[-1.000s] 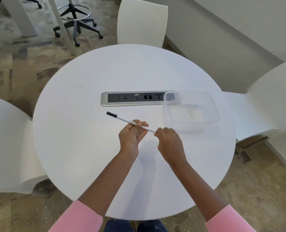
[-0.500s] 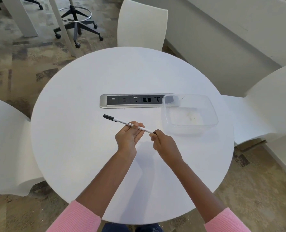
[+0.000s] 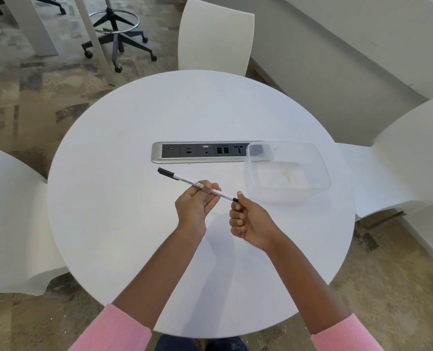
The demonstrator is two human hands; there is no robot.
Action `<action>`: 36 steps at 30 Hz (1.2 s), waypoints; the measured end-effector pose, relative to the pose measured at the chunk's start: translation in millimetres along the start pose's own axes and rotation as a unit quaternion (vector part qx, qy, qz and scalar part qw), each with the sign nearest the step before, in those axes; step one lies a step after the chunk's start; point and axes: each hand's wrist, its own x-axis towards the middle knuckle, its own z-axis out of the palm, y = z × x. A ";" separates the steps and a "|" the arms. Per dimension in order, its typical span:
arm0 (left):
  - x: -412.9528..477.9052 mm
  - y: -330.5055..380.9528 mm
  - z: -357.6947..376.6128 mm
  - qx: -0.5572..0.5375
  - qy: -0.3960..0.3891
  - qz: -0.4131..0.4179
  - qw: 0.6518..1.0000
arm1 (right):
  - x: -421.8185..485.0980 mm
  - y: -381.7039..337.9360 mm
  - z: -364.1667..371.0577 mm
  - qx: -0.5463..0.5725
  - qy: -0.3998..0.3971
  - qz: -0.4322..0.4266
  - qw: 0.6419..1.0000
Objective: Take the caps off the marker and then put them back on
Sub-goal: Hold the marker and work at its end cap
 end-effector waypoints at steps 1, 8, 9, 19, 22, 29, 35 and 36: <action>-1.0 -0.4 0.1 0.000 0.001 0.002 1.000 | -0.1 0.2 1.0 0.005 0.005 0.004 1.000; -8.2 -3.3 7.1 -0.029 0.046 0.002 0.999 | 8.1 7.3 19.7 -0.009 0.124 -0.109 0.986; -8.4 -2.4 8.1 -0.037 0.051 -0.003 0.998 | 9.4 9.0 21.6 -0.023 0.130 -0.135 0.982; -8.1 8.1 13.5 -0.098 0.069 -0.080 0.990 | 9.8 18.0 9.8 -0.356 0.165 -0.430 0.813; -7.7 8.0 12.5 -0.102 0.065 -0.084 0.989 | 11.0 12.8 -2.6 -0.450 0.152 -0.463 0.748; -8.3 4.1 9.3 -0.088 0.035 -0.095 0.991 | 11.9 0.8 -22.8 -0.582 0.140 -0.589 0.542; -7.1 5.9 7.9 -0.080 0.021 -0.068 0.994 | 6.8 11.6 -19.3 -0.430 0.115 -0.405 0.799; -7.0 6.3 7.9 -0.074 0.017 -0.061 0.995 | 4.9 14.0 -13.9 -0.323 0.114 -0.348 0.873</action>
